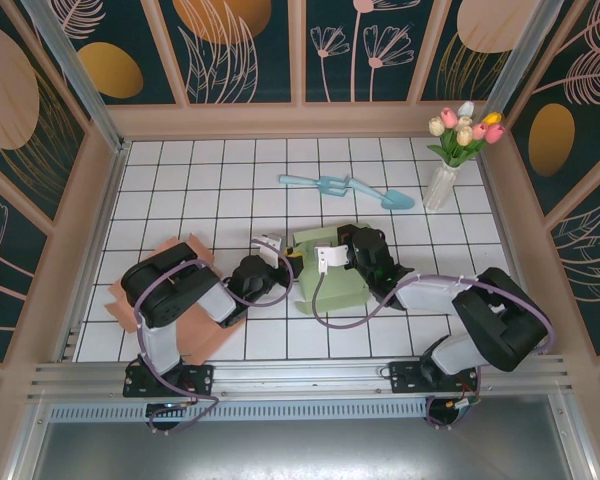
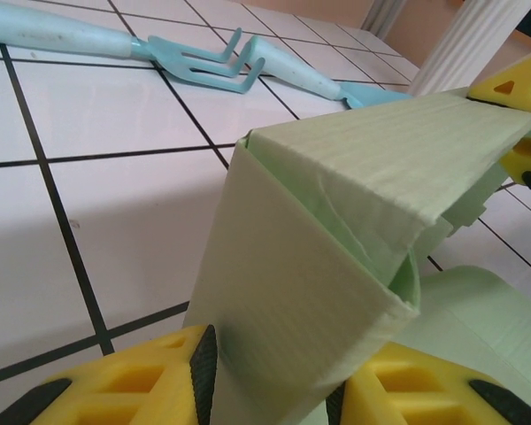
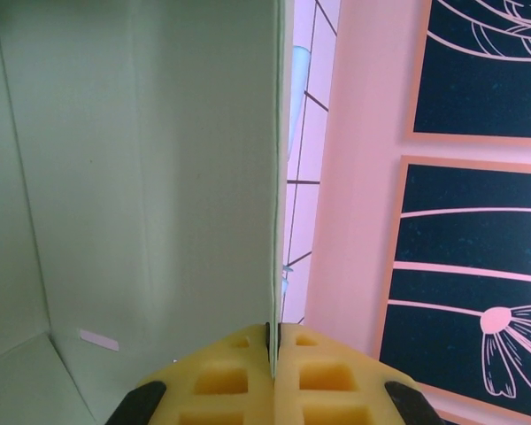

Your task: Fold the paper box

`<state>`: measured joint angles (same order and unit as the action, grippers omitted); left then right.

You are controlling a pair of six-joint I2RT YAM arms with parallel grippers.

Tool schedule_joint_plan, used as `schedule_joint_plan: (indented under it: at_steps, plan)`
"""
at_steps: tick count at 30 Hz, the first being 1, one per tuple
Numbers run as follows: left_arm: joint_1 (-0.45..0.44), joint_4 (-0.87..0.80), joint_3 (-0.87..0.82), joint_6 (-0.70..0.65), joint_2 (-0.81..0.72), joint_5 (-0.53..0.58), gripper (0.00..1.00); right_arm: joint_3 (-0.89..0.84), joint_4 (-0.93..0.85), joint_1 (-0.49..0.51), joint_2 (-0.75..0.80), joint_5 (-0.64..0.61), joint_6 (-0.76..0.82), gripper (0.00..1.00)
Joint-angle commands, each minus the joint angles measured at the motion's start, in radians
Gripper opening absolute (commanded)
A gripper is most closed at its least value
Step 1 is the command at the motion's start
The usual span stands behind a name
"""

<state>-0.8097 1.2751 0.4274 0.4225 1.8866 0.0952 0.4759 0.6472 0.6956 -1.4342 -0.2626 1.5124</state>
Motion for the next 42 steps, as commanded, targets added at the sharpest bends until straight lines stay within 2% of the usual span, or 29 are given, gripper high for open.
schedule_joint_plan:
  at_steps: [1,9,15,24,29,32,35,37,39,42]
  plan:
    - [-0.004,0.059,0.022,-0.036,0.021,0.077,0.39,-0.029,0.015,0.019,-0.034,0.011,0.001,0.00]
    - [-0.020,0.039,0.047,-0.058,0.029,0.110,0.38,-0.086,0.228,0.067,-0.131,-0.098,0.050,0.00]
    - [-0.030,0.019,0.069,-0.058,0.042,0.151,0.38,-0.138,0.366,0.096,-0.167,-0.128,0.085,0.00]
    - [-0.032,-0.006,0.107,-0.050,0.060,0.163,0.37,-0.145,0.440,0.139,-0.214,-0.212,0.173,0.00]
    - [-0.045,0.004,0.111,-0.053,0.063,0.190,0.36,-0.146,0.427,0.140,-0.209,-0.198,0.139,0.00]
    - [-0.049,0.004,0.118,-0.044,0.074,0.234,0.31,-0.142,0.408,0.140,-0.209,-0.194,0.121,0.00]
    - [-0.056,0.004,0.126,-0.032,0.087,0.325,0.23,-0.137,0.390,0.140,-0.210,-0.194,0.097,0.00]
    - [-0.071,-0.013,0.136,-0.031,0.089,0.435,0.13,-0.130,0.358,0.140,-0.209,-0.193,0.078,0.00]
    - [-0.101,-0.087,0.168,-0.033,0.088,0.630,0.00,-0.122,0.340,0.140,-0.212,-0.196,0.062,0.00]
    - [-0.127,-0.191,0.212,-0.015,0.097,0.821,0.00,-0.119,0.340,0.135,-0.216,-0.206,0.053,0.00]
